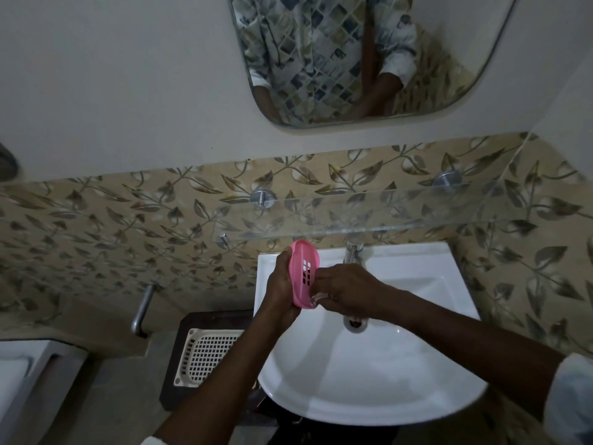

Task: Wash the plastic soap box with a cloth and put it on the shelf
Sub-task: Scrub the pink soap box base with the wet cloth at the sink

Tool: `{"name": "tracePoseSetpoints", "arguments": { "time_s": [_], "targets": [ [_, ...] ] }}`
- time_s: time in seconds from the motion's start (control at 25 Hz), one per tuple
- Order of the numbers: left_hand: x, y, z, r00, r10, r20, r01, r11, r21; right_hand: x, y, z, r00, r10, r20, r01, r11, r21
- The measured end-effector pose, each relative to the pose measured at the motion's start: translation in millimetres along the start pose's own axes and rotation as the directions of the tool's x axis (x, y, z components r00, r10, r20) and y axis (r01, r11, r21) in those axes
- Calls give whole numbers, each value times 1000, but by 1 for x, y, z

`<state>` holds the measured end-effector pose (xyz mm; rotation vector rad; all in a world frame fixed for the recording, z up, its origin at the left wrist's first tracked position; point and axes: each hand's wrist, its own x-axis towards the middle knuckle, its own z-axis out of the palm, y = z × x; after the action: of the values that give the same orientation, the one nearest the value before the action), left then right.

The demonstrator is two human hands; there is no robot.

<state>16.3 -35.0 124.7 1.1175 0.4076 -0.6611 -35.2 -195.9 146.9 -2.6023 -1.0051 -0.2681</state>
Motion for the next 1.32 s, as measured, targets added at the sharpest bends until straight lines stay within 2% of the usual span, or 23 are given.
{"name": "tracePoseSetpoints", "arguments": {
  "time_s": [0.16,0.24,0.36,0.52,0.64,0.68,0.72,0.76,0.8,0.84,0.88,0.92,0.96,1.0,1.08,1.2,1.32],
  "targets": [
    [-7,13,5,981,-176,79,174,984,38,0,15,-1,969,-249,8,247,955,-167],
    [-7,20,3,961,-247,126,247,969,20,0,21,-5,965,-262,-32,247,939,-241],
    [-5,29,-2,931,-320,176,314,947,65,-2,24,1,942,-334,-25,317,914,-254],
    [-3,24,-7,902,-370,221,371,928,37,-4,39,4,974,-218,-68,191,940,-281],
    [0,21,-10,900,-370,232,375,927,23,-9,46,8,955,-296,7,283,905,-318],
    [2,21,-10,901,-366,232,374,927,11,-9,47,7,961,-274,32,270,908,-322],
    [3,19,-9,909,-349,227,357,934,7,-6,47,8,982,-188,16,184,930,-317],
    [3,17,-7,927,-309,213,313,950,14,0,46,8,999,-18,-37,6,960,-280],
    [5,14,-3,953,-243,183,241,970,33,7,45,8,970,211,-123,-233,952,-199],
    [6,10,-1,979,-154,136,148,988,51,12,44,7,865,473,-165,-486,873,-48],
    [6,4,1,995,-53,81,47,996,74,14,42,6,721,674,-160,-658,738,145],
    [5,-2,2,999,37,35,-40,993,110,15,41,5,589,800,-119,-736,591,330],
    [3,-6,2,994,106,13,-107,983,150,14,40,5,493,868,-62,-756,462,463],
    [2,-9,4,986,163,18,-163,966,199,14,38,3,438,899,-11,-757,376,534],
    [-1,-15,4,962,262,80,-274,904,329,18,31,1,412,908,79,-767,299,568],
    [-5,-26,9,908,390,155,-417,799,434,24,26,1,383,912,149,-814,257,521],
    [-10,-34,10,905,391,167,-424,796,432,28,29,0,345,926,155,-851,239,468]
  ]
}}
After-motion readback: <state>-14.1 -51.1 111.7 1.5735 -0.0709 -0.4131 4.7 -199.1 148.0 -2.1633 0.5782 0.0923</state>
